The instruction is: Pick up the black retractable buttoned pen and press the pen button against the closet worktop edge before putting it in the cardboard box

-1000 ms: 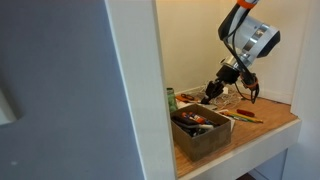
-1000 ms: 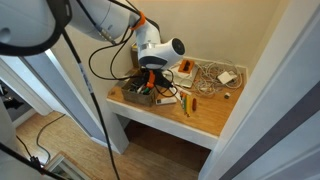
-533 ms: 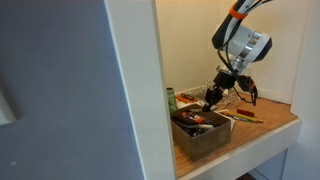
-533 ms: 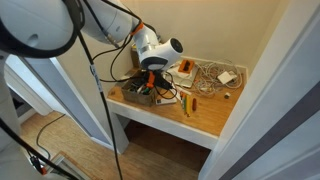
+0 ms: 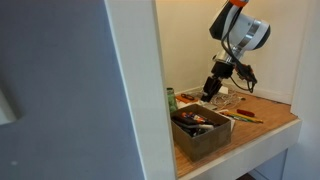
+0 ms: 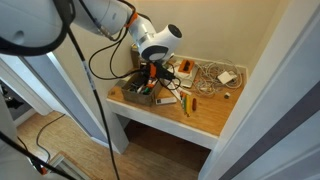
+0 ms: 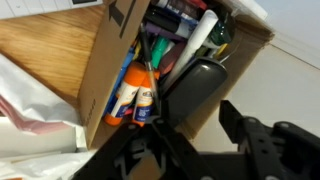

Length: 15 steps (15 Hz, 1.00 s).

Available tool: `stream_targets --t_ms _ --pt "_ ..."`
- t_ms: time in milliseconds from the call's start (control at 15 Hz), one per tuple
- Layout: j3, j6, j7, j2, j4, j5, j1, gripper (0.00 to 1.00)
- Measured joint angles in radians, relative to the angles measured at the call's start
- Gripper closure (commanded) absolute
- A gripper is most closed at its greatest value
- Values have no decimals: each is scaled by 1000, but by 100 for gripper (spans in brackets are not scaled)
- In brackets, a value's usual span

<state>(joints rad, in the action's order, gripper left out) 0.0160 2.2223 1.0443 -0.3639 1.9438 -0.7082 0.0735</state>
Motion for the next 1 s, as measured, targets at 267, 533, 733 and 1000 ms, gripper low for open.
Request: stream_targets --t_ms 267,533,733,1000 --pt "-5 -204 6 143 1 99 29 0" --pt "-34 -515 -39 264 2 248 44 0" --pt "-56 -595 -157 321 6 384 43 0" --pt "-81 -604 -230 345 10 475 44 0"
